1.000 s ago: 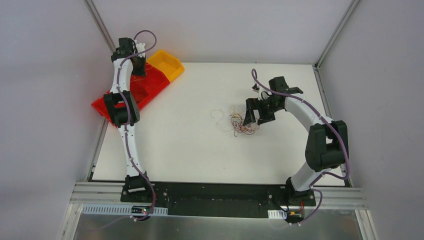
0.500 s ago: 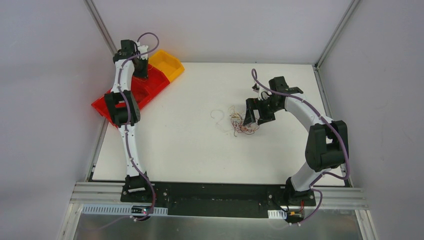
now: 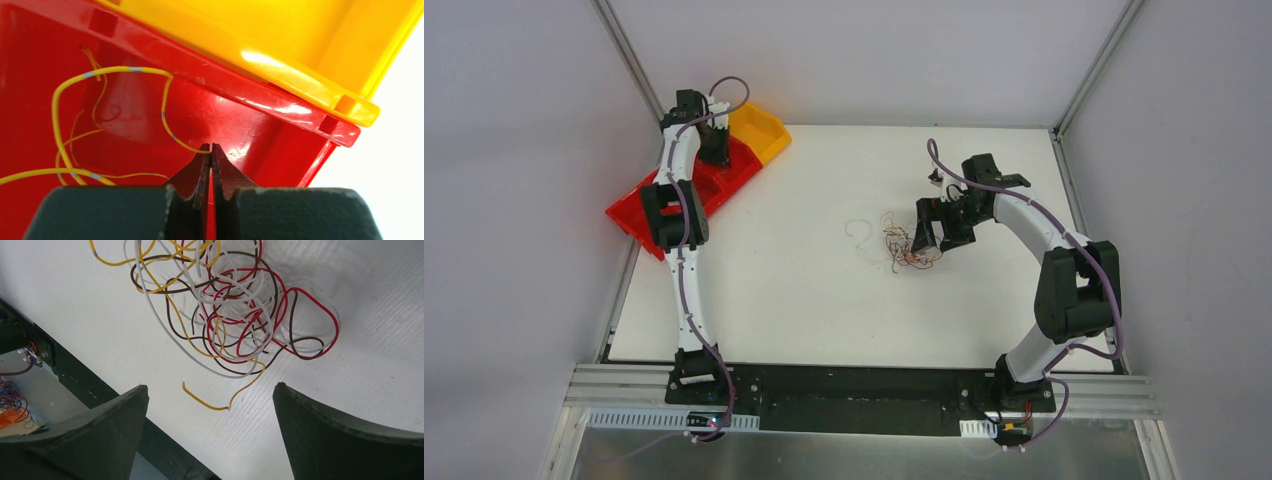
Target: Untangle the cables
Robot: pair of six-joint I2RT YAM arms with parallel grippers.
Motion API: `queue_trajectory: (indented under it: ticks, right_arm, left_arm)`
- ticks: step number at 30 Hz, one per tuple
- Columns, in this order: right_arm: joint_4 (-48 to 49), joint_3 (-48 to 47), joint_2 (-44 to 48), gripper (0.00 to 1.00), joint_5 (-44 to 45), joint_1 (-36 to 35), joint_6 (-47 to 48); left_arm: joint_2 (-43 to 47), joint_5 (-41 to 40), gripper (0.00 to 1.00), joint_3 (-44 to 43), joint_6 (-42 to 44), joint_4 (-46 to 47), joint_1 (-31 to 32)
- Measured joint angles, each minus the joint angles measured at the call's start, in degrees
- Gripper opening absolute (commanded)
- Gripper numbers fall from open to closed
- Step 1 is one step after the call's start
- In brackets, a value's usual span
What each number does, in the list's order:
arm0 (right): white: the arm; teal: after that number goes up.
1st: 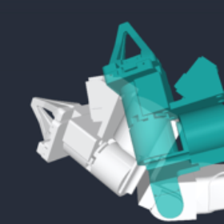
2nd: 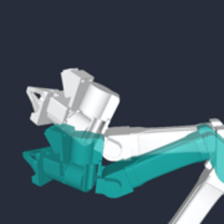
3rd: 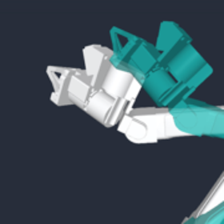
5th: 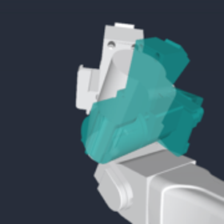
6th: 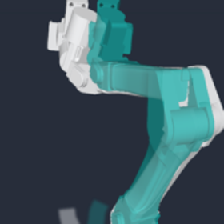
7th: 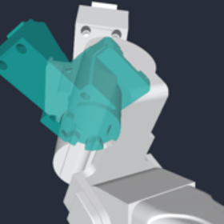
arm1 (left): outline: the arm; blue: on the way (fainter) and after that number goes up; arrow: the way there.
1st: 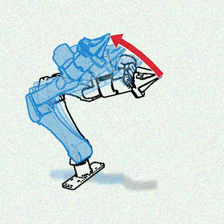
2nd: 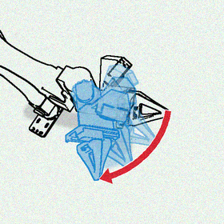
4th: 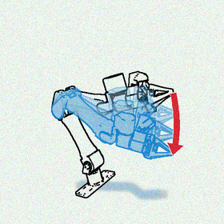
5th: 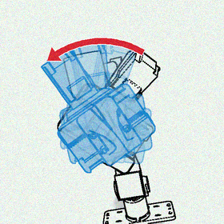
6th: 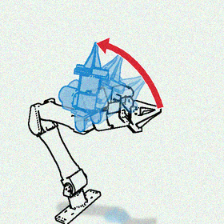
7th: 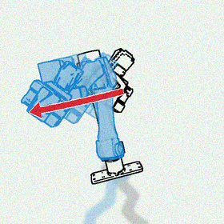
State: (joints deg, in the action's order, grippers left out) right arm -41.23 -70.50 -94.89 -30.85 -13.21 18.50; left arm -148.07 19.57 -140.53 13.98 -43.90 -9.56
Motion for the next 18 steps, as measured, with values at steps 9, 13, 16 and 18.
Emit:
queue_trajectory:
  ticks: [9, 13, 16, 18]
  right_arm:
    - [-0.22, 0.00, 0.00, 0.99, 0.02, 0.00, -0.04]
    - [-0.20, 0.00, 0.00, 0.99, 0.00, 0.00, -0.04]
    - [-0.20, 0.00, 0.00, 0.99, -0.02, 0.00, -0.11]
    - [-0.17, 0.00, 0.00, 0.99, -0.04, 0.00, -0.20]
  left_arm:
    - [2.34, 1.27, 0.16, 5.75, 0.55, -2.47, 2.10]
    - [3.41, 1.16, 0.36, 7.34, 0.50, -4.74, 2.60]
    - [4.26, 1.29, 0.49, 7.26, 0.44, -6.14, 2.34]
    - [4.70, 1.20, 0.57, 6.82, 0.57, -6.93, 2.34]
